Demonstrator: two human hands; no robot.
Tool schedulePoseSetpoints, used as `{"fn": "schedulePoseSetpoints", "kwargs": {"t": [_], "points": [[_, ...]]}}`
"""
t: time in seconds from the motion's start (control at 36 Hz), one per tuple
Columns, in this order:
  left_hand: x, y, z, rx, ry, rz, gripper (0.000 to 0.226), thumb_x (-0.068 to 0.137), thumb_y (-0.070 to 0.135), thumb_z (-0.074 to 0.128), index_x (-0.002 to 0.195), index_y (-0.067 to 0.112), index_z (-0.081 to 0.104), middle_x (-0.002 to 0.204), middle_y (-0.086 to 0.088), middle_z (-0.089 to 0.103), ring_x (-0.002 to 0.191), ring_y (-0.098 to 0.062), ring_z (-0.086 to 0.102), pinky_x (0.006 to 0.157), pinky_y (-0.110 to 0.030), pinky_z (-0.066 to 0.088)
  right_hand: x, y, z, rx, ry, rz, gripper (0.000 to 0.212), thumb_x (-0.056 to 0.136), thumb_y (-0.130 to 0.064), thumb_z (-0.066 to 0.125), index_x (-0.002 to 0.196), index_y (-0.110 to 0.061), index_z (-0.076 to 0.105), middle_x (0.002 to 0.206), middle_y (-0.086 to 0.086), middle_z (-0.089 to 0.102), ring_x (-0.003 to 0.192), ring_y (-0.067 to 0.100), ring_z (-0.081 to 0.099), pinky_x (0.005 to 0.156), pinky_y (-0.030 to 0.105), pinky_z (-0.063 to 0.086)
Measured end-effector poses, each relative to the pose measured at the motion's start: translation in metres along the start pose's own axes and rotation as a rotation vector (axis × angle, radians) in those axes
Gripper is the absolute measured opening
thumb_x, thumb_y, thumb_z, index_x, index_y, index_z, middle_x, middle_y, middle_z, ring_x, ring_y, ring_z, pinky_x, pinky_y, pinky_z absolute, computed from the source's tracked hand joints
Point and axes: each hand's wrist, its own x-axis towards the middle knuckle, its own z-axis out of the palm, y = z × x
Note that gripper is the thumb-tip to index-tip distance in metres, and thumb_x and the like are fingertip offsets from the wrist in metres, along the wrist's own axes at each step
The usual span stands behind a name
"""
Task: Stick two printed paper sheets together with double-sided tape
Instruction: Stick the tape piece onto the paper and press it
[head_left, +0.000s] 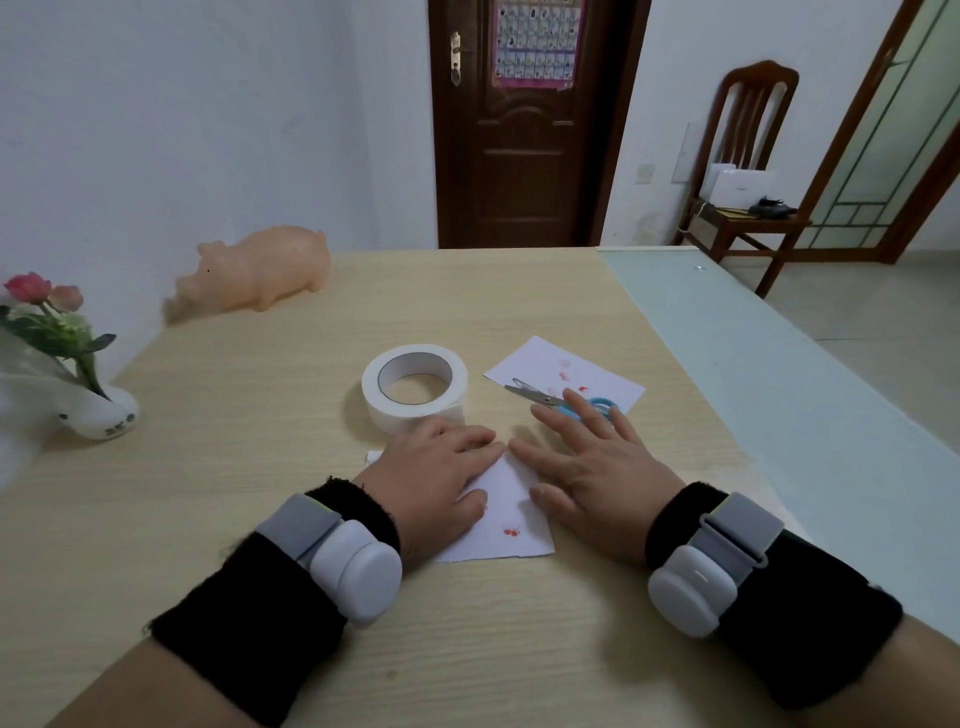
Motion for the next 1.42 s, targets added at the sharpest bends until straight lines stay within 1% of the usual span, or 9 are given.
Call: {"fn": "schedulePoseSetpoints", "kwargs": {"t": [0.31,0.42,0.56,0.81,0.89,1.0,1.14,1.28,1.42], "points": [[-0.0005,-0.0005,-0.0018,-0.029,-0.005,0.001,0.071,0.076,0.049,0.022,0.145,0.034,0.024,0.153,0.017,0.021,0.133,-0.017,0.02,0.112,-0.034,0.019,-0.0008,-0.0009,-0.005,0.03,0.023,0.017,0.087,0.064,-0.064,-0.006,0.142,-0.044,0.027,0.158,-0.011,0.004,0.144,0.017,-0.015,0.117,0.045,-0.006],[-0.0005,-0.001,-0.0006,-0.016,0.003,0.014,0.085,0.066,0.059,0.007,0.145,0.033,0.026,0.152,0.017,0.022,0.132,-0.017,0.021,0.112,-0.032,0.019,-0.0013,0.0007,-0.0053,0.025,0.036,0.011,0.089,0.064,-0.063,-0.007,0.141,-0.041,0.033,0.157,-0.011,0.009,0.145,0.015,-0.011,0.116,0.041,-0.006],[-0.0005,-0.0004,-0.0011,-0.023,-0.007,0.001,0.071,0.076,0.049,0.022,0.145,0.034,0.025,0.153,0.017,0.02,0.133,-0.017,0.02,0.112,-0.035,0.019,-0.0015,0.0021,-0.0052,0.027,0.041,0.001,0.09,0.064,-0.063,-0.007,0.141,-0.039,0.034,0.157,-0.011,0.011,0.145,0.015,-0.009,0.115,0.037,-0.006],[-0.0001,-0.0005,0.0011,-0.01,0.015,0.007,0.088,0.064,0.058,0.005,0.146,0.032,0.022,0.152,0.017,0.022,0.131,-0.016,0.023,0.112,-0.036,0.02,-0.0009,-0.0048,0.0,-0.025,-0.032,-0.057,0.088,0.066,-0.064,-0.008,0.148,-0.036,-0.001,0.159,-0.006,-0.001,0.145,0.018,-0.013,0.115,0.037,-0.009],[-0.0002,-0.001,0.002,-0.009,0.02,0.003,0.079,0.071,0.055,0.011,0.146,0.035,0.021,0.152,0.017,0.022,0.131,-0.017,0.022,0.113,-0.037,0.019,0.0002,-0.0042,0.0004,-0.022,-0.042,-0.053,0.088,0.066,-0.065,-0.009,0.148,-0.037,0.001,0.159,-0.005,-0.002,0.145,0.019,-0.014,0.114,0.038,-0.01],[-0.0007,0.0001,-0.0002,-0.003,0.012,0.007,0.088,0.063,0.058,0.004,0.146,0.035,0.023,0.152,0.017,0.022,0.131,-0.017,0.022,0.112,-0.033,0.019,-0.0008,-0.0023,-0.0012,-0.023,-0.036,-0.05,0.089,0.065,-0.066,-0.01,0.148,-0.037,0.005,0.159,-0.005,-0.002,0.144,0.017,-0.015,0.114,0.039,-0.01],[-0.0014,0.0008,-0.0018,-0.004,0.004,0.007,0.074,0.075,0.052,0.017,0.146,0.033,0.023,0.153,0.017,0.02,0.132,-0.016,0.021,0.112,-0.031,0.017,-0.0024,-0.0013,-0.0028,-0.023,-0.032,-0.041,0.091,0.065,-0.065,-0.01,0.149,-0.035,0.01,0.159,-0.006,0.0,0.145,0.017,-0.014,0.115,0.04,-0.01],[-0.0029,0.0014,-0.0014,0.025,0.003,-0.001,0.084,0.067,0.057,0.003,0.146,0.035,0.02,0.154,0.019,0.017,0.13,-0.015,0.021,0.112,-0.032,0.017,-0.0035,-0.0009,-0.0052,-0.031,-0.038,-0.045,0.093,0.065,-0.065,-0.011,0.149,-0.032,0.011,0.159,-0.008,0.002,0.145,0.017,-0.014,0.116,0.04,-0.009],[-0.0059,0.0041,-0.0007,0.061,-0.008,-0.031,0.069,0.079,0.049,0.013,0.147,0.036,0.013,0.154,0.023,0.01,0.135,-0.013,0.016,0.11,-0.034,0.016,-0.0038,0.0003,-0.0052,-0.037,-0.048,-0.048,0.093,0.065,-0.065,-0.011,0.149,-0.032,0.01,0.158,-0.009,0.003,0.145,0.017,-0.013,0.116,0.041,-0.009]]}}
